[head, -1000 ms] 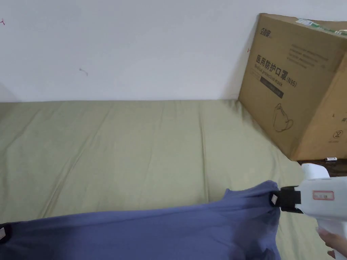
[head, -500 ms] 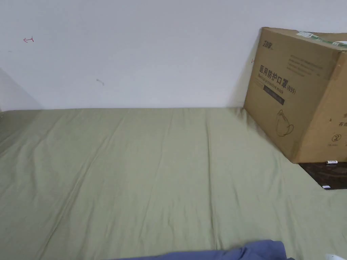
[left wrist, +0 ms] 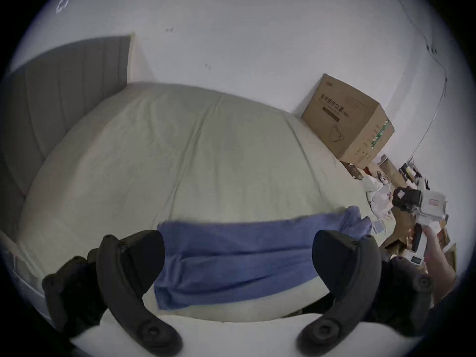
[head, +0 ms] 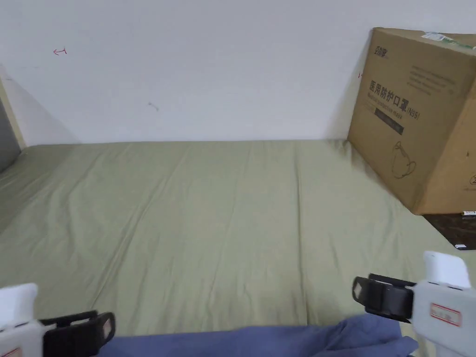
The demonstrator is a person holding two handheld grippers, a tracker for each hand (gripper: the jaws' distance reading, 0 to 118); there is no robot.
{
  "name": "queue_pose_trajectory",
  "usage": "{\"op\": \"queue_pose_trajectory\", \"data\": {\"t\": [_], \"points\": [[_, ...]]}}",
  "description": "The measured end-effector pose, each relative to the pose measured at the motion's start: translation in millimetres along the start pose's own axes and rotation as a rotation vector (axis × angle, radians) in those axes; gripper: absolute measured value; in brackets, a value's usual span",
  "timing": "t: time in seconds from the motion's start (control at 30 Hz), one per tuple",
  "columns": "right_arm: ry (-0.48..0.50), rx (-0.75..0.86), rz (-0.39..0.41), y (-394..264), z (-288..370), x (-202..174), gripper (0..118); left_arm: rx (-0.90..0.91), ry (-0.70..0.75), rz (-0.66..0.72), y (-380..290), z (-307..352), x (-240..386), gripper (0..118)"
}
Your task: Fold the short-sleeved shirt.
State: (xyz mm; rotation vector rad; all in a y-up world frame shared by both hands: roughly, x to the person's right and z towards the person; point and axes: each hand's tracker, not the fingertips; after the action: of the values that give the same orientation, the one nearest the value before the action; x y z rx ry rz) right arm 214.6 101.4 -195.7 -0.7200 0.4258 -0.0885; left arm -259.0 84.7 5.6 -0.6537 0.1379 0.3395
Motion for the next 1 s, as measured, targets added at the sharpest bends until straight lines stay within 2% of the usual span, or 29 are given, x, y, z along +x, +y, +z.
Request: {"op": "queue_pose_trajectory", "data": {"t": [0.03,0.07,0.1,0.13,0.17,0.2,0.23,0.4,0.47,0.53,0.6,0.67,0.73,0.8,0.83,0.87,0.9,0.93,1.0], "points": [[-0.017,-0.004,0.042,2,-3,-14,118,0.015,0.026,-0.026,3,-1,12,112],[-0.035,-0.006,0.078,2,-5,-25,114,0.033,0.038,-0.052,4,-3,21,99],[-0.041,-0.009,0.118,1,-7,-38,103,0.052,0.044,-0.076,7,-3,35,77],[-0.048,-0.014,0.154,0,-11,-47,79,0.068,0.05,-0.092,7,-7,44,44],[-0.067,-0.019,0.18,-1,-17,-53,9,0.06,0.063,-0.093,7,-11,50,0],[-0.107,-0.065,0.202,-3,-26,-58,0,0.052,0.07,-0.092,6,-19,53,0],[-0.097,-0.077,0.209,-10,-33,-56,0,0.055,0.068,-0.076,7,-22,53,0],[-0.07,-0.107,0.112,-25,-45,-44,0,0.02,0.045,0.014,11,-33,42,0],[-0.067,-0.12,0.099,-28,-46,-39,0,-0.001,0.021,0.064,13,-33,27,0],[-0.066,-0.135,0.095,-24,-47,-36,0,-0.021,-0.046,0.174,15,-32,-8,0],[0.02,-0.155,0.005,-23,-46,-28,0,-0.043,-0.163,0.315,15,-31,-50,0],[0.065,-0.162,-0.037,-19,-43,-31,0,-0.074,-0.248,0.405,5,-27,-76,1],[0.049,-0.175,-0.005,-20,-46,-33,0,-0.111,-0.269,0.456,-4,-24,-112,4],[0.024,-0.189,0.047,-19,-42,-43,0,-0.13,-0.257,0.504,-13,-24,-148,21],[0.026,-0.194,0.051,-21,-45,-43,0,-0.14,-0.259,0.516,-17,-23,-159,40],[0.031,-0.207,0.047,-24,-48,-42,0,-0.146,-0.256,0.529,-22,-23,-170,76],[0.025,-0.227,0.045,-25,-48,-45,0,-0.156,-0.239,0.537,-27,-24,-179,100],[0.015,-0.245,0.041,-27,-49,-46,0,-0.166,-0.239,0.55,-32,-25,-186,117],[0.001,-0.267,0.029,-30,-53,-47,0,-0.173,-0.296,0.607,-42,-27,-200,118]]}}
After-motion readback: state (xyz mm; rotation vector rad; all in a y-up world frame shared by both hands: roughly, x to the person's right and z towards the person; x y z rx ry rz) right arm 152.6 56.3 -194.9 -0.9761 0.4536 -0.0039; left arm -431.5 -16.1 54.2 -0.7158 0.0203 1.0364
